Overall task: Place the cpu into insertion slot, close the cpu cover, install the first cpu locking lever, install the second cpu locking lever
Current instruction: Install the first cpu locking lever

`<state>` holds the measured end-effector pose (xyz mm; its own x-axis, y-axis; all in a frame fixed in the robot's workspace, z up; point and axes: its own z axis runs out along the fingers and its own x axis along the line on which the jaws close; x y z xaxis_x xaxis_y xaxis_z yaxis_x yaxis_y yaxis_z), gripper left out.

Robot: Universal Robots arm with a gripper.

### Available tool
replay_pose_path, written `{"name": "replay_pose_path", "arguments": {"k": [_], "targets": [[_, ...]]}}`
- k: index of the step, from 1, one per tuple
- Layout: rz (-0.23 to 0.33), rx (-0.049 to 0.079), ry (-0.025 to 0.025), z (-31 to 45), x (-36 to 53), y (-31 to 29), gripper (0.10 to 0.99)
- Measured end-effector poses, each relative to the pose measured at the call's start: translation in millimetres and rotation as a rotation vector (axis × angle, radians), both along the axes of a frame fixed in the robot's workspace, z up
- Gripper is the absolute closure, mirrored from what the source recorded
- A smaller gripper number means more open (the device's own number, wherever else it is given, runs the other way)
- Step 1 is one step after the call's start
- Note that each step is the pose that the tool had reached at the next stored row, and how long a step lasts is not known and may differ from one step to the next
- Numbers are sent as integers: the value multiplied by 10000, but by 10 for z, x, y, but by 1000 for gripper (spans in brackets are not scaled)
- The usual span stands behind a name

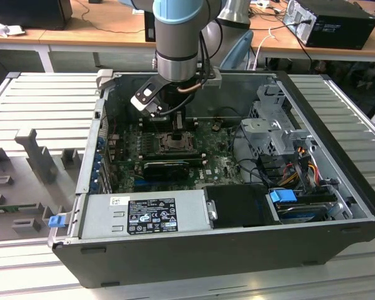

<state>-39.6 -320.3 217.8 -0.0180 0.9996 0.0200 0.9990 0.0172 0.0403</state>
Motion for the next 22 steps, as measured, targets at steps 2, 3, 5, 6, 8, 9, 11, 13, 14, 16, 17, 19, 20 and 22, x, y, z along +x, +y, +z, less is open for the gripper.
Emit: {"name": "replay_pose_path", "arguments": {"k": [2,3,5,6,8,9,11,13,14,16,17,19,20,22], "targets": [[1,1,-1,5,0,0,980],[1,-4,2,13,0,-1,980],[2,1,-1,16,0,0,980],[1,2,-1,18,0,0,980],[1,-1,0,26,0,0,980],[1,3,-2,26,0,0,980],[1,1,-1,30,0,0,980],[1,0,0,31,0,0,980],[1,1,-1,32,0,0,980],[1,1,-1,41,0,0,980],[1,1,-1,43,0,0,980],[1,0,-1,49,0,0,980],[1,0,0,55,0,0,980],[1,0,-1,63,0,0,980]]}}
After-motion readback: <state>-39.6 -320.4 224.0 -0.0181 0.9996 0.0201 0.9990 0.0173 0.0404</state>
